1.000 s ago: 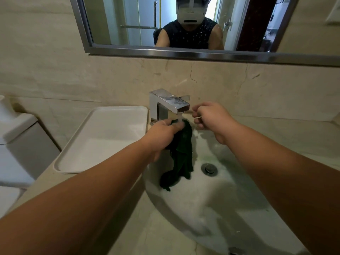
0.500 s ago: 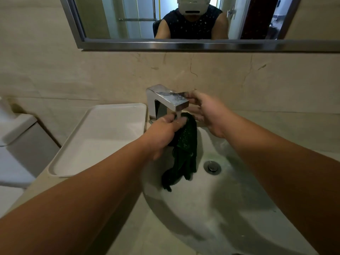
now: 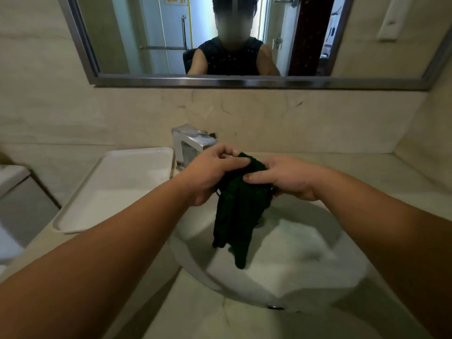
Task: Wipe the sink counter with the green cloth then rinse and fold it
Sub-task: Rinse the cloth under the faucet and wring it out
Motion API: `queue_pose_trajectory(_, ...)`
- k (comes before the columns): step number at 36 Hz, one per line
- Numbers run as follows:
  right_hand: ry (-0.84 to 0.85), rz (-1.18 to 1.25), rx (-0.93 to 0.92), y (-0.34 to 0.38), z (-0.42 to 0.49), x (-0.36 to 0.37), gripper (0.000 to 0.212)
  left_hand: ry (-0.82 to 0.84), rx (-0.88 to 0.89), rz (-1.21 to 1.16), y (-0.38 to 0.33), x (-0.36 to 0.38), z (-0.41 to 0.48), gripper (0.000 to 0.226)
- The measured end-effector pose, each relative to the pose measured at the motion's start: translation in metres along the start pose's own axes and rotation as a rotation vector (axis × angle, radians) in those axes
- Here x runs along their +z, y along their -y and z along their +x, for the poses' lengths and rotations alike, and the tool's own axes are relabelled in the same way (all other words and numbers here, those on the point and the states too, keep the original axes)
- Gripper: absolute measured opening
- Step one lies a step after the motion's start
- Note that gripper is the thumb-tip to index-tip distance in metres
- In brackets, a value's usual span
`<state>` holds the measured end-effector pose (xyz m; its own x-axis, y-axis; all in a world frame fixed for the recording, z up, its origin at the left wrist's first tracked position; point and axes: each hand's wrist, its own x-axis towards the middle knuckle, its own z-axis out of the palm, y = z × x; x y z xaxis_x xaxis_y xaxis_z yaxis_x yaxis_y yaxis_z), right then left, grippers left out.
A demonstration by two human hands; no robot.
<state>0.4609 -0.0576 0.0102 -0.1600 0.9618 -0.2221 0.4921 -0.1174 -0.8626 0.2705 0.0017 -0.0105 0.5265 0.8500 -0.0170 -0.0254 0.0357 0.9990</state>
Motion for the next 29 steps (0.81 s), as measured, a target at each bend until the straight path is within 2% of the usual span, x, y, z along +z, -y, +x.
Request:
queue_pose_trajectory(3, -0.01, 0.054, -0.044, 0.009, -0.022, -0.001, 0.021, 0.038, -0.033, -0.065, 0.001, 0.004, -0.009, 0.034)
queue_pose_trajectory(5, -0.018, 0.095, -0.064, 0.015, -0.035, -0.001, 0.026, 0.182, -0.081, -0.039, 0.006, 0.005, -0.018, 0.056)
queue_pose_trajectory(8, -0.091, 0.166, -0.097, 0.022, -0.049, -0.001, 0.029, 0.377, -0.184, 0.064, 0.02, 0.007, -0.03, 0.07)
queue_pose_trajectory(10, -0.152, 0.238, -0.124, 0.026, -0.055, -0.003, 0.03, 0.419, -0.239, 0.141, 0.028, 0.015, -0.035, 0.068)
queue_pose_trajectory(16, -0.33, 0.369, -0.116, 0.028, -0.07, -0.019, 0.028, 0.464, -0.324, 0.213, 0.038, 0.035, -0.043, 0.036)
queue_pose_trajectory(18, -0.383, 0.364, -0.096, 0.023, -0.075, -0.025, 0.026, 0.438, -0.353, 0.241, 0.043, 0.036, -0.045, 0.031)
queue_pose_trajectory(21, -0.433, 0.338, -0.048, 0.013, -0.081, -0.03, 0.023, 0.38, -0.371, 0.226, 0.046, 0.037, -0.047, 0.04)
queue_pose_trajectory(23, -0.454, 0.327, -0.011, 0.005, -0.084, -0.032, 0.022, 0.373, -0.39, 0.214, 0.044, 0.036, -0.048, 0.038)
queue_pose_trajectory(25, -0.501, 0.317, 0.012, -0.002, -0.084, -0.033, 0.023, 0.315, -0.403, 0.307, 0.043, 0.035, -0.049, 0.034)
queue_pose_trajectory(27, -0.564, 0.319, 0.024, -0.005, -0.084, -0.034, 0.023, 0.212, -0.397, 0.44, 0.043, 0.034, -0.048, 0.046)
queue_pose_trajectory(29, -0.595, 0.302, 0.019, -0.006, -0.083, -0.031, 0.021, 0.112, -0.401, 0.452, 0.045, 0.033, -0.045, 0.057)
